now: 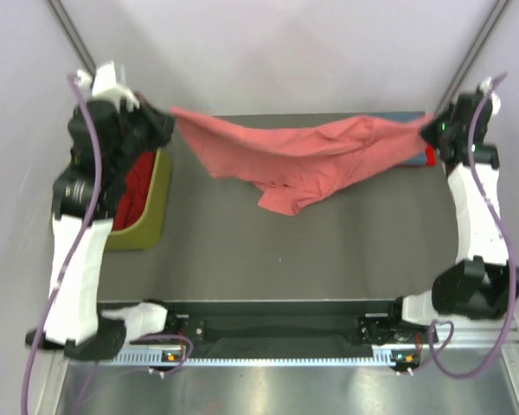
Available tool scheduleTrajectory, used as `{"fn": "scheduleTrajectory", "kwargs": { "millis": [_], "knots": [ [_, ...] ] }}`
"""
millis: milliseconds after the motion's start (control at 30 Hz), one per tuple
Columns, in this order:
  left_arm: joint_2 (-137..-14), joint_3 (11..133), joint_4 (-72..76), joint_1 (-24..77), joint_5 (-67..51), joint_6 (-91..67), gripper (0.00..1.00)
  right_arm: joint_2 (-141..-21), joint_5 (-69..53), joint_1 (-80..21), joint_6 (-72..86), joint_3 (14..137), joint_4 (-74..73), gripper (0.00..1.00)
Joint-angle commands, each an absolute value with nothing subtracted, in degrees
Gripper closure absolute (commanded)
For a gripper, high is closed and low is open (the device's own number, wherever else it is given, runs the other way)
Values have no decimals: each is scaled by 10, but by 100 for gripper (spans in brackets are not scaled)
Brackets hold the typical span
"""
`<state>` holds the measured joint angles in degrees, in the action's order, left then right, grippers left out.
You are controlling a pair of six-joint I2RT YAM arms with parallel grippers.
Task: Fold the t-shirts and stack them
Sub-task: Flatten the tshirt out
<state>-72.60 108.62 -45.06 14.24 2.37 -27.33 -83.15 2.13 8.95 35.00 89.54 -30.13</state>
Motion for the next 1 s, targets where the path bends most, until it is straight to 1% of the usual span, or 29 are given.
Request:
{"fn": "scheduleTrajectory", "kwargs": {
  "millis": [0, 33, 67, 100, 133, 167, 200, 233, 267, 333, 400, 433, 467, 500, 633, 733, 767, 800, 833, 933, 967],
  "knots": [
    [-619, 950, -485, 140, -15, -279, 100, -747, 56, 123, 362, 737, -359, 100],
    [-559, 900, -476, 140, -27, -292, 100, -731, 55, 133, 367, 691, -353, 100],
    [-529, 805, -466, 140, -55, -300, 100, -716, 51, 154, 378, 648, -341, 98],
    [-499, 760, -447, 140, -78, -305, 100, -695, 47, 166, 380, 574, -334, 94],
    [-444, 718, -439, 140, -96, -319, 100, -691, 46, 178, 371, 547, -331, 85],
    [-419, 649, -436, 140, -121, -329, 100, -687, 49, 198, 362, 518, -336, 83],
    [-398, 622, -436, 140, -130, -341, 100, -690, 54, 204, 351, 514, -337, 81],
    [-362, 596, -432, 140, -143, -362, 100, -693, 73, 204, 329, 517, -342, 77],
    [-346, 552, -425, 140, -173, -371, 100, -701, 76, 204, 320, 533, -353, 72],
    [-317, 519, -422, 140, -183, -395, 100, -712, 60, 193, 312, 554, -356, 67],
    [-305, 483, -411, 140, -191, -408, 100, -738, 60, 152, 318, 589, -354, 61],
    [-304, 474, -411, 140, -191, -410, 100, -750, 73, 131, 320, 602, -354, 60],
    [-304, 470, -412, 140, -192, -410, 100, -776, 89, 85, 323, 628, -355, 59],
    [-303, 468, -413, 140, -187, -407, 100, -790, 113, 63, 325, 641, -356, 58],
    [-299, 468, -426, 140, -155, -389, 100, -880, 127, -25, 373, 705, -362, 57],
    [-295, 468, -426, 140, -144, -379, 100, -968, 191, -96, 387, 783, -387, 57],
    [-294, 468, -427, 140, -143, -379, 100, -1016, 199, -128, 388, 834, -393, 56],
    [-290, 468, -426, 140, -142, -380, 100, -1038, 198, -139, 388, 859, -394, 55],
    [-287, 465, -425, 140, -142, -381, 100, -1059, 194, -159, 387, 903, -377, 55],
    [-279, 454, -416, 140, -148, -392, 100, -1123, 192, -198, 376, 952, -329, 54],
    [-278, 452, -417, 140, -154, -395, 100, -1154, 192, -205, 377, 987, -310, 53]
  ]
}}
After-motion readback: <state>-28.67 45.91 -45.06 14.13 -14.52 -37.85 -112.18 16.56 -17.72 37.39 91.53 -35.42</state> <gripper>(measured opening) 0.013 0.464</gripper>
